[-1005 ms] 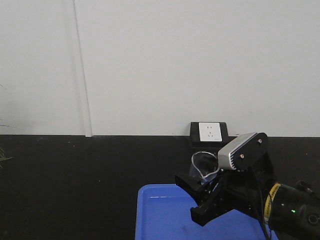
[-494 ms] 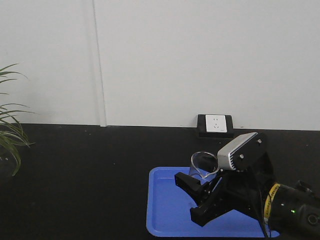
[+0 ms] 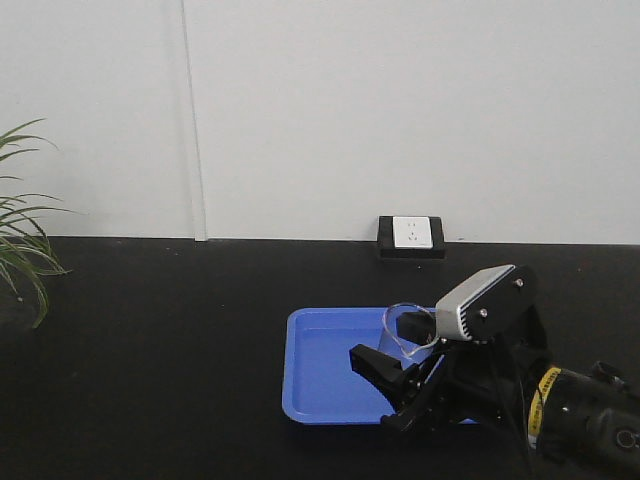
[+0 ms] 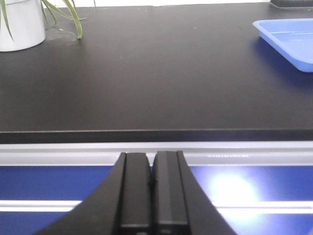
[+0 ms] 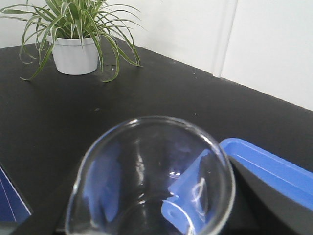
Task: Move beaker to silver tray on left bench
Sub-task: 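Hold the beaker in the right gripper while the base turns away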
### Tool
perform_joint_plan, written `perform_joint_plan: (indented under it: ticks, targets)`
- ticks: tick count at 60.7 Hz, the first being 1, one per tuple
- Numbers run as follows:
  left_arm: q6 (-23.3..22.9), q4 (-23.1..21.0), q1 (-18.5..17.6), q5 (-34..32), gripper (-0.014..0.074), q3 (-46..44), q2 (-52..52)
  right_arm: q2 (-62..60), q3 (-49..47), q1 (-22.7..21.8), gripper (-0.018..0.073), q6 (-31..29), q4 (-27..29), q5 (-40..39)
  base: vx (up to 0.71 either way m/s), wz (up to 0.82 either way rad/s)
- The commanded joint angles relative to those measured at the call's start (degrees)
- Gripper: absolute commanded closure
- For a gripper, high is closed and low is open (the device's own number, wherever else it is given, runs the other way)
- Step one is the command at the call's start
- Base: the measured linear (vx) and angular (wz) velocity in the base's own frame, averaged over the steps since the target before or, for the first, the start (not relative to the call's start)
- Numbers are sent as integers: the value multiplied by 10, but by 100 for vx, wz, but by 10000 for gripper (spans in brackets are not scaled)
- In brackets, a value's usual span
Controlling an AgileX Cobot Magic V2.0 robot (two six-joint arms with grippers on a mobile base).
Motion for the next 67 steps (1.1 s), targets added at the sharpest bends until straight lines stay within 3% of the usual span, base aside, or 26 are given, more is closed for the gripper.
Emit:
perform_joint_plan:
  ticks: [1, 67]
  targets:
    - [0, -5, -2, -45, 595, 11, -5, -21, -19, 0, 570, 1, 15, -32, -15, -9]
    - [0, -5, -2, -45, 595, 11, -5, -21, -19, 0, 571, 1, 15, -32, -25, -4]
